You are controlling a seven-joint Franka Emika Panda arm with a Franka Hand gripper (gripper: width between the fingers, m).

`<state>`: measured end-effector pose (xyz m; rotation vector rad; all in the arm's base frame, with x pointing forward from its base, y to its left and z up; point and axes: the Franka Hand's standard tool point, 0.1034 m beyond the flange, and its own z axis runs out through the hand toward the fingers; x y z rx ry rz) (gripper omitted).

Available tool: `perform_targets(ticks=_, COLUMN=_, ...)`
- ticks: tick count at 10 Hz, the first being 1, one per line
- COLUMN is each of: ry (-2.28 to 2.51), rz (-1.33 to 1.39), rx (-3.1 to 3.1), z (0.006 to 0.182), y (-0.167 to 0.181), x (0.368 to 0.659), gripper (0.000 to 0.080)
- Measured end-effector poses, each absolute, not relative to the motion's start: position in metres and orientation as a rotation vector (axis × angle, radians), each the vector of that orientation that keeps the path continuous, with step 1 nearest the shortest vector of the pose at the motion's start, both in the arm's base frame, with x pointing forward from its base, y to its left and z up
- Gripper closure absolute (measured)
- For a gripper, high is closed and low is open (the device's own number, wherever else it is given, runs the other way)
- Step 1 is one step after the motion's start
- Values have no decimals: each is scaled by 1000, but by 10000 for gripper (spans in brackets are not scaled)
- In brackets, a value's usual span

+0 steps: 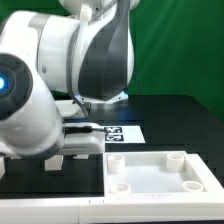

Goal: Assemble one leg

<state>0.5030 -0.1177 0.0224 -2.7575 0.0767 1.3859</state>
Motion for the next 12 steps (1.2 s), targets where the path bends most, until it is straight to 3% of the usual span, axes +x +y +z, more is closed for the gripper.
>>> perform_targets(ticks=1, ry=136, rz=1498, rx=-2716, z=19, y=-114, x=491, gripper=151)
perform_targets(ticks=2, ry=115, rz=1465, rx=-2738, z=13, y=-116, x=498, gripper=151)
perform_targets(ticks=7, ry=115, rz=1445, rx=-2751, z=13, y=-117, x=501, gripper=151)
perform_targets(ticks=9, ry=115, rz=1444, rx=-2751, z=13, y=-117, x=501, gripper=408)
perform_targets(ticks=10, ry=115, rz=1443, rx=-2752, z=13, y=-117, x=501, gripper=408)
perform_targets(ticks=11, ry=115, rz=1444, rx=-2752, z=13, y=-117, x=501, gripper=515)
perform_targets(ticks=12, ry=113, rz=1442, rx=-2752, z=13, y=-117, x=502, gripper=515)
